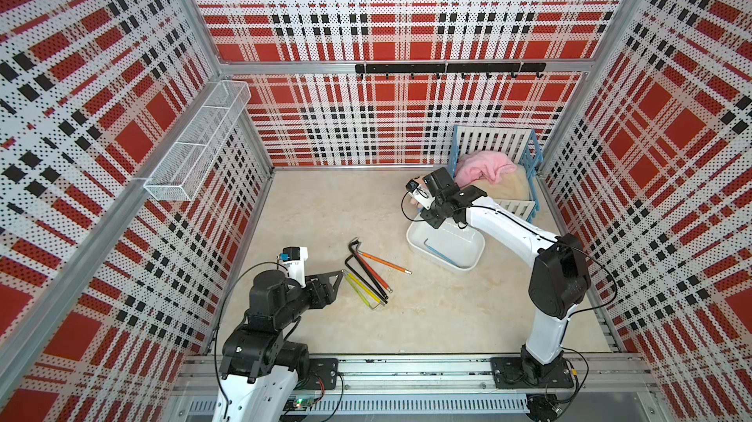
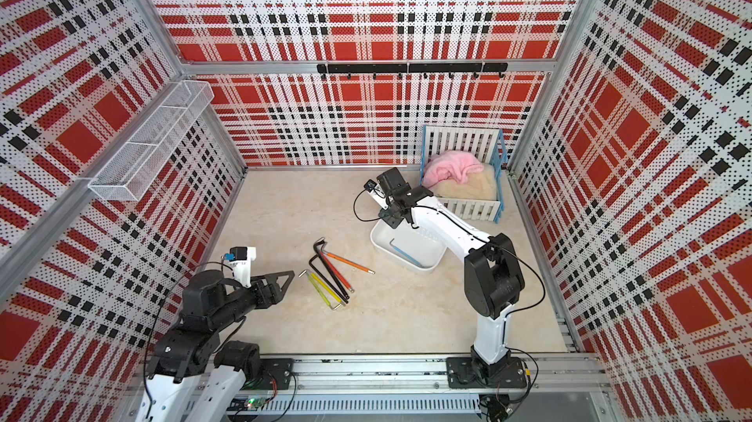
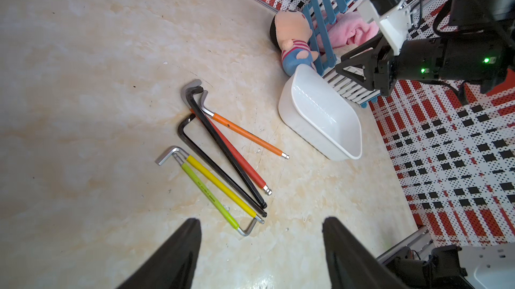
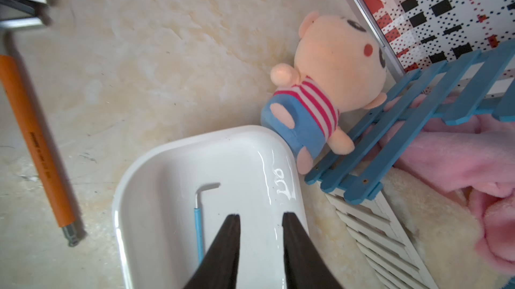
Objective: Put the hex key on the desktop into the storage box
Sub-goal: Place the Allen key in the storage box, then pick up the Allen key from the center of the board.
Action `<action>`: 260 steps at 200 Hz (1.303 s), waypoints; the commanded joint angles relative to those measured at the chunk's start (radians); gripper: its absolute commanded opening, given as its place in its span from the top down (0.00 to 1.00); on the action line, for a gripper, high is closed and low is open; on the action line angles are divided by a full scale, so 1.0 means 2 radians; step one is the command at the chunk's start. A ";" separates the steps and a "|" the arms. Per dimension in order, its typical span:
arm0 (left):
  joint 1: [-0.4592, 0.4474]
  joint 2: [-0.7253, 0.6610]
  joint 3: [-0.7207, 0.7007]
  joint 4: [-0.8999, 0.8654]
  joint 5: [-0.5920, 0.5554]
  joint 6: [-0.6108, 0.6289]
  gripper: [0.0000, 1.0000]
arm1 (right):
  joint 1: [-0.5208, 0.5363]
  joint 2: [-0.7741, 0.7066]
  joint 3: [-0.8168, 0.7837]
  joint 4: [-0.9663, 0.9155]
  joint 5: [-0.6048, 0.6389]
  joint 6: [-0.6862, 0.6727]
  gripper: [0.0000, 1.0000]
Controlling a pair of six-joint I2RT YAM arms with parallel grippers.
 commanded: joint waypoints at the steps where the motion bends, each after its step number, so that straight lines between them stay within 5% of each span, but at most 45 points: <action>1: 0.005 -0.004 -0.002 0.014 0.008 0.010 0.26 | 0.036 0.001 0.029 -0.014 -0.025 0.035 0.69; 107: 0.006 -0.013 -0.002 0.014 0.006 0.008 0.26 | 0.142 0.137 0.135 -0.061 -0.096 0.090 0.68; 260: 0.011 -0.011 -0.003 0.014 0.010 0.012 0.25 | 0.158 0.248 0.189 -0.083 -0.078 0.132 0.64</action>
